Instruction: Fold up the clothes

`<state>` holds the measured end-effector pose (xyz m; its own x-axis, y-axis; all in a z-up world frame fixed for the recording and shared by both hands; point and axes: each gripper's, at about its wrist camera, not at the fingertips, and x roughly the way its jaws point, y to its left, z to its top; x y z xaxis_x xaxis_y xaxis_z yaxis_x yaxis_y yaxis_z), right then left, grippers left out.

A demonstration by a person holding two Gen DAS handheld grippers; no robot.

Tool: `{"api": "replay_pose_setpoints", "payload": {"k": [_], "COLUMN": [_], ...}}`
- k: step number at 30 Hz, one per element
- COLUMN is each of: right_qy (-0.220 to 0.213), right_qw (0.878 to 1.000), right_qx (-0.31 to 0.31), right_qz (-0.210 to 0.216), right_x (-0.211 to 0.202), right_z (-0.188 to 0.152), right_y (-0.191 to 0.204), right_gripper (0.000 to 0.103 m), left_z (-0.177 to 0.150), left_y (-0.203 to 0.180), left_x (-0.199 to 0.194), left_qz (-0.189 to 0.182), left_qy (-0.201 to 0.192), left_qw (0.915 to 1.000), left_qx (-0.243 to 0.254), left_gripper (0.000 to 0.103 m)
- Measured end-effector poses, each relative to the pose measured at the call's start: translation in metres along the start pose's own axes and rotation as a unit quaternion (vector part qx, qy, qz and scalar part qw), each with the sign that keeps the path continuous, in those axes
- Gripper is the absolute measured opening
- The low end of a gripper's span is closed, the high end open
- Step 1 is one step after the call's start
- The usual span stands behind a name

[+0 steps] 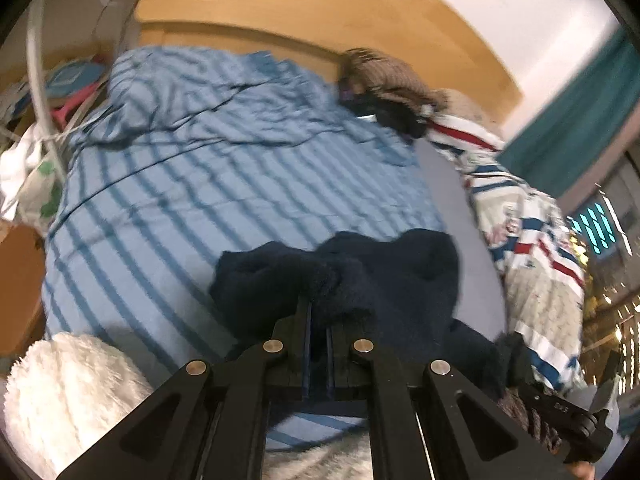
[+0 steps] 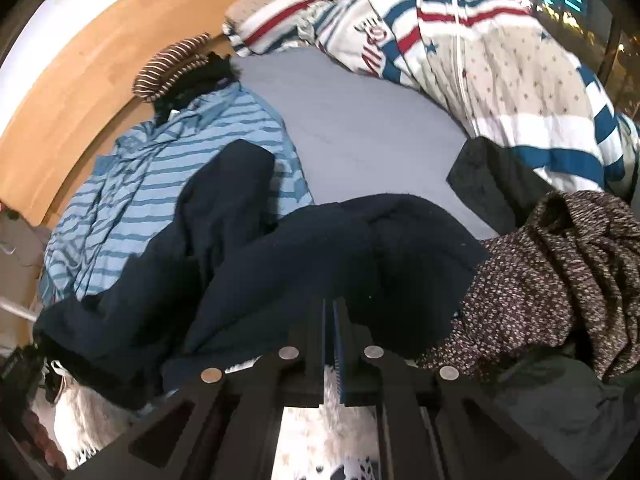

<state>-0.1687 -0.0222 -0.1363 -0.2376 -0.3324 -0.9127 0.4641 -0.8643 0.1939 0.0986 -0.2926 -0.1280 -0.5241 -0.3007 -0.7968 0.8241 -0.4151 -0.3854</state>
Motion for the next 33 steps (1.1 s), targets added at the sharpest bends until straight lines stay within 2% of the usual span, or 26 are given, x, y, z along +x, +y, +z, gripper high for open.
{"api": "replay_pose_setpoints", "payload": {"k": [4,7,9,11,12,13,18,20,22,24,26,27,28,31,33], "right_qy": [0.034,0.054,0.063,0.071,0.07,0.067,0.053,0.049,0.044,0.03,0.017,0.012,0.008,-0.005,-0.006], "right_qw": [0.999,0.998,0.996,0.994,0.994,0.993,0.988,0.985,0.981,0.976,0.97,0.967,0.964,0.954,0.943], "right_qx": [-0.012,-0.031,-0.051,-0.07,-0.077,-0.085,-0.135,-0.159,-0.184,-0.214,-0.243,-0.255,-0.264,-0.299,-0.332], "right_qz": [0.007,0.018,0.03,0.041,0.046,0.05,0.05,0.043,0.034,0.029,0.023,0.022,0.024,0.027,0.02], "right_x": [0.033,0.052,0.059,0.065,0.063,0.06,0.041,0.034,0.027,0.017,0.008,0.004,0.003,0.003,0.011], "right_z": [0.006,0.005,-0.001,-0.006,-0.009,-0.012,-0.033,-0.041,-0.049,-0.056,-0.063,-0.065,-0.065,-0.065,-0.066], "right_y": [0.016,0.033,0.048,0.063,0.068,0.074,0.101,0.113,0.125,0.137,0.149,0.155,0.161,0.185,0.203], "right_gripper": [0.008,0.008,0.009,0.014,0.018,0.027,0.031,0.045,0.047,0.049,0.059,0.059,0.059,0.071,0.071], "left_z": [0.003,0.003,0.004,0.005,0.005,0.004,0.002,0.001,0.0,-0.001,-0.001,0.0,0.0,0.001,0.002], "left_y": [0.023,0.032,0.032,0.03,0.028,0.025,0.009,0.005,0.006,0.01,0.015,0.017,0.02,0.029,0.037], "left_x": [0.026,0.034,0.032,0.026,0.022,0.016,-0.003,-0.012,-0.019,-0.023,-0.025,-0.025,-0.024,-0.021,-0.017], "left_qz": [0.041,0.048,0.05,0.049,0.046,0.04,0.024,0.018,0.009,-0.002,-0.008,-0.012,-0.015,-0.023,-0.022], "left_qy": [0.033,0.048,0.044,0.039,0.036,0.033,0.025,0.025,0.028,0.032,0.038,0.041,0.043,0.055,0.067], "left_qw": [0.9975,0.9956,0.9956,0.996,0.9964,0.9969,0.9985,0.9989,0.9988,0.9984,0.9979,0.9976,0.9973,0.9955,0.9939], "left_qx": [-0.048,-0.065,-0.066,-0.063,-0.062,-0.059,-0.042,-0.037,-0.04,-0.046,-0.051,-0.055,-0.058,-0.074,-0.086], "left_gripper": [0.005,0.005,0.005,0.005,0.005,0.005,0.005,0.005,0.005,0.005,0.005,0.005,0.005,0.005,0.005]}}
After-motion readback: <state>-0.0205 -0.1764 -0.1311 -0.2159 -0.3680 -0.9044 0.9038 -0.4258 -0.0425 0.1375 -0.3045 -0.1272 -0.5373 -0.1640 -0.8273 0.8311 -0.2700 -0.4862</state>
